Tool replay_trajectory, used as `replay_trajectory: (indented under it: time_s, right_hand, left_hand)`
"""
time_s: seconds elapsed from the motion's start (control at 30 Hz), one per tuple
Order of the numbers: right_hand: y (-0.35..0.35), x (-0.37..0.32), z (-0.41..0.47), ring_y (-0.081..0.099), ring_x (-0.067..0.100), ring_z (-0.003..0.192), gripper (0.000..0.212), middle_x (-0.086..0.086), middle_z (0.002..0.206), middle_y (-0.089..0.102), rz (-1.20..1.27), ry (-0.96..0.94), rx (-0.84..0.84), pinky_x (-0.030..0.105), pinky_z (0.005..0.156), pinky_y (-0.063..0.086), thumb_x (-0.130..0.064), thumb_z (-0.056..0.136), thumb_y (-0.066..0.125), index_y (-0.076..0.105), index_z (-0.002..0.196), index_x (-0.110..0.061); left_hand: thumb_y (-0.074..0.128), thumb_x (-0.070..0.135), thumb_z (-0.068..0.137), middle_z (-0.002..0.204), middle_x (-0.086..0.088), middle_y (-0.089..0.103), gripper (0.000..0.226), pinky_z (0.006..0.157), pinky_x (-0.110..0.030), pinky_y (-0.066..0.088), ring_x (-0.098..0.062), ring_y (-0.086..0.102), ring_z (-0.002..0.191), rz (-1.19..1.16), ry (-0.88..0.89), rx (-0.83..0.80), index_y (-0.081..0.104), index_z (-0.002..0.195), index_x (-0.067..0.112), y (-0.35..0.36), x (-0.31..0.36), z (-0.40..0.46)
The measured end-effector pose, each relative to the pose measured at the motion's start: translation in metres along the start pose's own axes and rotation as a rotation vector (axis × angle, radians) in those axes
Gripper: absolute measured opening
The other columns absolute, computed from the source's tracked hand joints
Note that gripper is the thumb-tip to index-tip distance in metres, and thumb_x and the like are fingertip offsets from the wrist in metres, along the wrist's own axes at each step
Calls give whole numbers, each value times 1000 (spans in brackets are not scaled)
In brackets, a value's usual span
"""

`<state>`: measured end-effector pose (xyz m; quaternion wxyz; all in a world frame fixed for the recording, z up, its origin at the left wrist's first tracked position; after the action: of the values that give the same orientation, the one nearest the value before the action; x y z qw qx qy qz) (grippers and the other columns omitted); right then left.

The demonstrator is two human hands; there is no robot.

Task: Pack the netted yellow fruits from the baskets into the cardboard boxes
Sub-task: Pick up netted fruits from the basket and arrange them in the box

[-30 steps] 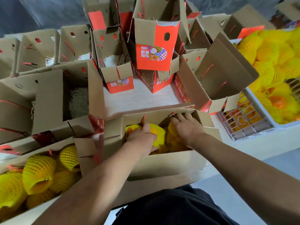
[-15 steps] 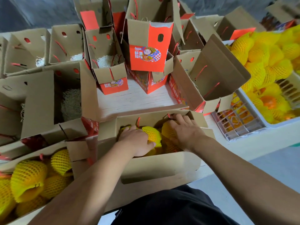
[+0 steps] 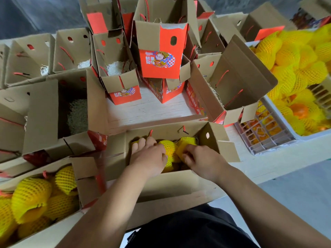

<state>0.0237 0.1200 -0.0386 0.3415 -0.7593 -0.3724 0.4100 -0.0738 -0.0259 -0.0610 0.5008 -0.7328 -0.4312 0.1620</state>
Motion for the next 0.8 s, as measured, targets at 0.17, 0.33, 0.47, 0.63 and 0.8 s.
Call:
replay_trajectory:
  time_s: [0.17, 0.33, 0.47, 0.63, 0.8]
  right_hand:
    - [-3, 0, -7, 67, 31, 93, 26, 6, 100, 71, -20, -73, 15, 42, 76, 55, -42, 104, 45, 63, 118, -29]
    - [-4, 1, 4, 12, 27, 157, 43, 15, 170, 12, -103, -152, -122, 35, 124, 22, -29, 107, 42, 49, 147, -15]
    - [-27, 9, 0, 13, 24, 158, 45, 12, 170, 16, -86, -287, -46, 31, 127, 14, -25, 103, 46, 49, 147, -15]
    - [-83, 62, -5, 37, 23, 146, 48, 9, 156, 43, -53, -352, 120, 31, 121, 27, -19, 98, 48, 52, 146, -15]
    - [-127, 115, -13, 51, 22, 133, 41, 7, 146, 56, 61, -459, 180, 23, 111, 32, -14, 98, 53, 61, 138, -14]
  left_hand:
    - [46, 35, 102, 117, 8, 66, 20, 91, -36, 45, -23, 59, 109, -287, 139, 132, 65, 108, 34, -14, 25, -8]
    - [44, 27, 105, 87, -3, 60, 24, 68, -35, 43, -29, 57, 85, -224, 211, -202, 57, 87, 20, 9, 59, 7]
    - [45, 24, 103, 94, -7, 64, 17, 72, -34, 45, -31, 61, 89, -218, 120, -232, 57, 93, 19, 15, 80, 27]
    - [50, 40, 103, 91, -4, 67, 28, 70, -37, 46, -29, 64, 90, -246, -29, -29, 57, 85, 20, 8, 112, 43]
    - [49, 42, 102, 114, -7, 70, 21, 80, -37, 49, -30, 66, 107, -219, -371, 40, 50, 91, 25, 2, 117, 42]
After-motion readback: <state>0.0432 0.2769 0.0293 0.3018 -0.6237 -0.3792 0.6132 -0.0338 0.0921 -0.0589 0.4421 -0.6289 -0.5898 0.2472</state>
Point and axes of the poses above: each hand's wrist, its own z-axis towards the middle knuckle, its own y-axis out of the palm, x = y × z, the point moved 6 cm from there along z, towards the middle knuckle
